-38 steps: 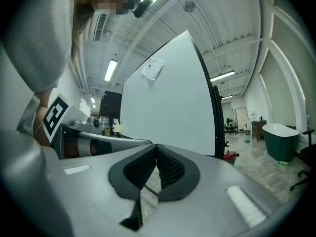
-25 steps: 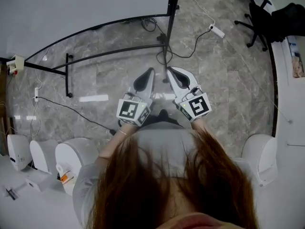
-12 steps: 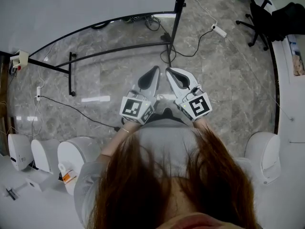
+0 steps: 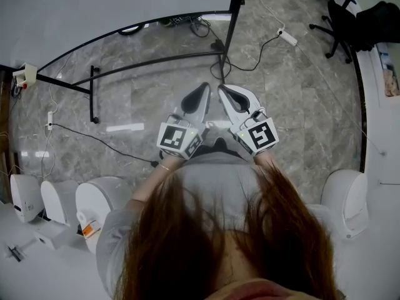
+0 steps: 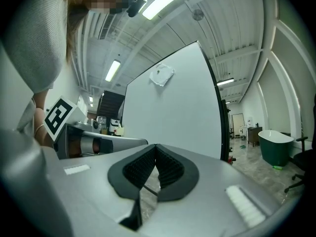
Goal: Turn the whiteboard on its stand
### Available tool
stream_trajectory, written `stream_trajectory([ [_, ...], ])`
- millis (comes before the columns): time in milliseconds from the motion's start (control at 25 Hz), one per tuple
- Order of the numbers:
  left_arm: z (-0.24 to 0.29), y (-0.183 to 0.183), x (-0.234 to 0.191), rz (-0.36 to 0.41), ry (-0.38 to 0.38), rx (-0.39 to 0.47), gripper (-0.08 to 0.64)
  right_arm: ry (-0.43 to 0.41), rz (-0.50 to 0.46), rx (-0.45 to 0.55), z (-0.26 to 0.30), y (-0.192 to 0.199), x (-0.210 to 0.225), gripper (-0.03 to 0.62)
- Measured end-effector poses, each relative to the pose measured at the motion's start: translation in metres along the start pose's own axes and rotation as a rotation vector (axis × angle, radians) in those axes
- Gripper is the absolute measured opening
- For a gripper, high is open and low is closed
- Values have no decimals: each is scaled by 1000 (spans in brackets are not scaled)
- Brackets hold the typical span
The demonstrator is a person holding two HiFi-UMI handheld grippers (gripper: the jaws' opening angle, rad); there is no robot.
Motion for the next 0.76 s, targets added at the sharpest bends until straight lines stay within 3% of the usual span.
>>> stream_trajectory([
  [600,0,-4,-3,3,9,0,0,-15,-29,-13,6,-5,-3,3],
  [760,1,-2,-2,3,10,-3,2,-8,7,17,6,-5,-4,3],
])
Point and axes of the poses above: the fingertips, and each gripper's own axes: z forward along the fingers, x to its right, y out of its underside, the point moved 6 cm from there along -z, backward along the fingers, and after that the axes turned 8 degrees about y, right-handed, at the moved point
